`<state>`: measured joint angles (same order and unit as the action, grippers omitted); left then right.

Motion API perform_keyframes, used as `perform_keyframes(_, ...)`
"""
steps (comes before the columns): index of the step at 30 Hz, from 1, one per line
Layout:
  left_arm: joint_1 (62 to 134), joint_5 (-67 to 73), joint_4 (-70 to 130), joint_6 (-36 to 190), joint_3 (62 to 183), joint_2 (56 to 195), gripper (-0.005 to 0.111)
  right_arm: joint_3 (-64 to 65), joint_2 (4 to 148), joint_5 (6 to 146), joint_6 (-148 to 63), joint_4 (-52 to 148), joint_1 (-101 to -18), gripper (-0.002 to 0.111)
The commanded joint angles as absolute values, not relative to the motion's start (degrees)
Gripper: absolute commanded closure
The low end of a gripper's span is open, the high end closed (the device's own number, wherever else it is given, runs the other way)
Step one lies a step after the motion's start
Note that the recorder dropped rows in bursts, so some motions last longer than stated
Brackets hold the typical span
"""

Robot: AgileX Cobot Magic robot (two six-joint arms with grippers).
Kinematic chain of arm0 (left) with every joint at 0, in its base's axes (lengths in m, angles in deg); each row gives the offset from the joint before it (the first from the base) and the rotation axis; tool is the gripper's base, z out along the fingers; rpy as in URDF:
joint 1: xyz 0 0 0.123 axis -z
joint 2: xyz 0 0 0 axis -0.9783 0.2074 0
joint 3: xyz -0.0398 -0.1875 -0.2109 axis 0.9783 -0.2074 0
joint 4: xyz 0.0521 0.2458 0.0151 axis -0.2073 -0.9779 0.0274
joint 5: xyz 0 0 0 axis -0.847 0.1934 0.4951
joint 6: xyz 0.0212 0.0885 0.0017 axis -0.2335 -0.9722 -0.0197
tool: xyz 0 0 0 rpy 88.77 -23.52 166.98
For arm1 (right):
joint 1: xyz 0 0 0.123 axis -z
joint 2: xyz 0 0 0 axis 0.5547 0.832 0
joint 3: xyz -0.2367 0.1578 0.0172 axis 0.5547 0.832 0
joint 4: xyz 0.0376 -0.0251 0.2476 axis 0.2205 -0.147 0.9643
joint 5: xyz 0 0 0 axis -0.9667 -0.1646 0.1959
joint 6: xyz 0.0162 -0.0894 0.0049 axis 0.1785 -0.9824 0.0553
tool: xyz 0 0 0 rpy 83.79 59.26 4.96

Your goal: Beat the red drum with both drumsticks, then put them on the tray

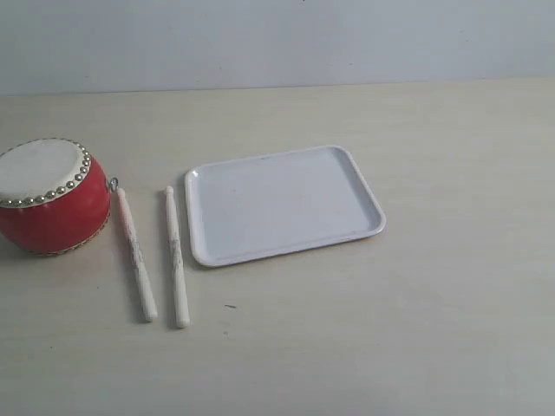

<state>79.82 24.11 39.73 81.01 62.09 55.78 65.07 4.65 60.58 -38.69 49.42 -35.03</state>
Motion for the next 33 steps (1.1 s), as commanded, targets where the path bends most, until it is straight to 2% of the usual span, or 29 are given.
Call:
perform_keyframes(1, 79.7, 23.9, 39.7, 80.9, 62.1, 55.5, 0.107, 65.3, 4.3, 61.0, -38.9, 49.3, -34.6, 0.108)
perform_keyframes(18, 79.7, 21.8, 37.8, 78.7, 62.1, 55.5, 0.107, 65.3, 4.3, 61.0, -38.9, 49.3, -34.6, 0.108)
perform_keyframes(23, 79.7, 15.4, 37.9, 73.5, 62.1, 55.5, 0.107, 65.3, 4.3, 61.0, -38.9, 49.3, -34.6, 0.108)
perform_keyframes(30, 79.7, -6.8, 37.9, 73.9, 62.1, 55.5, 0.107, 65.3, 4.3, 61.0, -38.9, 49.3, -34.6, 0.108)
perform_keyframes(33, 79.7, -9.9, 37.9, 73.9, 62.1, 55.5, 0.107, 65.3, 4.3, 61.0, -38.9, 49.3, -34.6, 0.108)
